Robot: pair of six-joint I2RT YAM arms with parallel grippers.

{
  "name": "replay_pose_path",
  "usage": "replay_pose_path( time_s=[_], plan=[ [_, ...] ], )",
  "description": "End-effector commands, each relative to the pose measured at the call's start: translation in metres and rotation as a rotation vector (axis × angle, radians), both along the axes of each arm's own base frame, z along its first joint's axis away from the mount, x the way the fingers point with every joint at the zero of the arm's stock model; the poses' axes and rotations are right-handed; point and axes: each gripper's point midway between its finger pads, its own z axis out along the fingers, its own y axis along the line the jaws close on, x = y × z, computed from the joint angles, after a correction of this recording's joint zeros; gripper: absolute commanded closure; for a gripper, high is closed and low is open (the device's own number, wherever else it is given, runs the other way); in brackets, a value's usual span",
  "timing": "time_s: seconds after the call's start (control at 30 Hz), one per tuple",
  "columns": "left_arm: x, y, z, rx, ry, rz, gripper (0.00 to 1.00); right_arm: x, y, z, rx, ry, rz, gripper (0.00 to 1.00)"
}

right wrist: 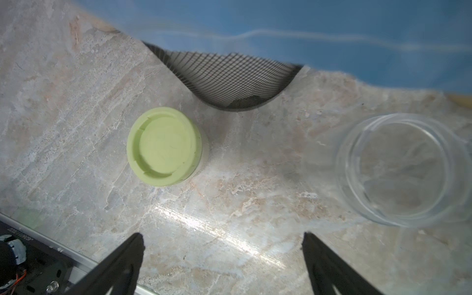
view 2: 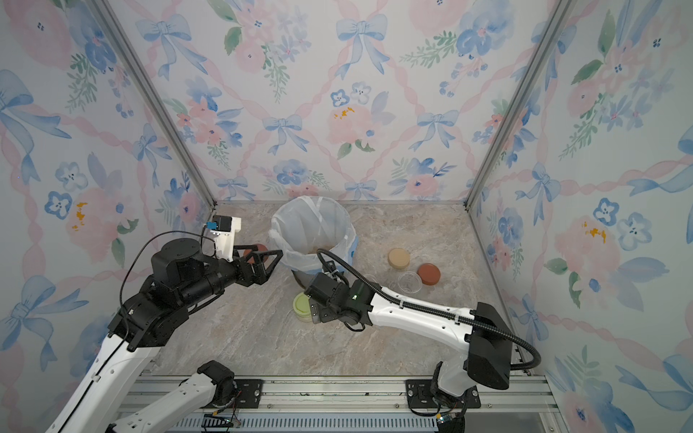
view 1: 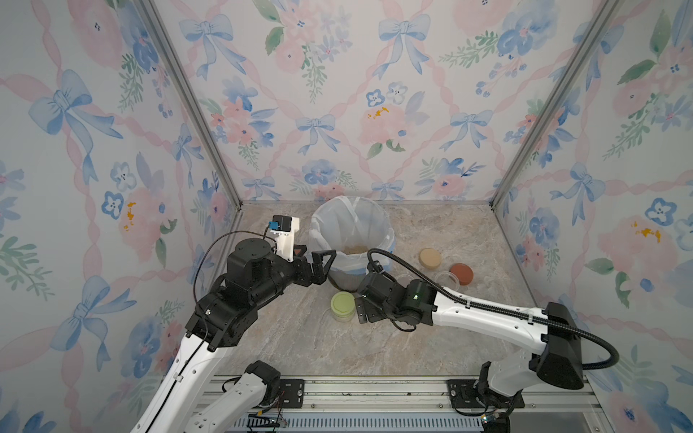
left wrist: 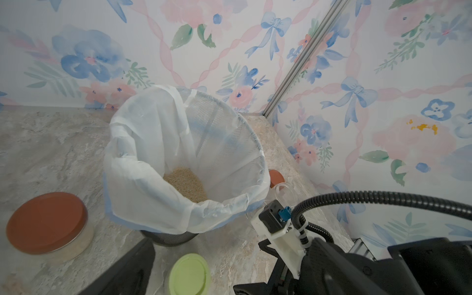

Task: Empty moldy rice from jars
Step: Pick up the jar from the center of the board.

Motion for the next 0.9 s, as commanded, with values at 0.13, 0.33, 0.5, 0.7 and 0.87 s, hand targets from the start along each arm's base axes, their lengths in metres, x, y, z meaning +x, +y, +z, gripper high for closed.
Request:
replay_pose_path(
  time_s=[0.13,0.33,0.5,0.7,0.87],
  plan=[
    [-0.01,0.04,-0.02,0.113,0.109,0.163,0.02,-0.012,0.049,-0.012,0.031,0.026,0.064,0.02],
    [-0.012,0.048,-0.028,0.131,0.155,0.201,0.02,-0.008,0.066,-0.023,0.005,0.034,0.066,0.03],
    [-0.012,0.048,-0.026,0.133,0.148,0.2,0.02,-0.001,0.076,-0.03,-0.028,0.032,0.059,0.02],
    [-0.012,0.05,-0.024,0.144,0.134,0.198,0.02,0.007,0.079,-0.04,-0.098,0.033,0.043,0.02],
    [-0.011,0.05,-0.026,0.153,0.135,0.193,0.02,0.011,0.073,-0.047,-0.153,0.029,0.019,0.02]
  ],
)
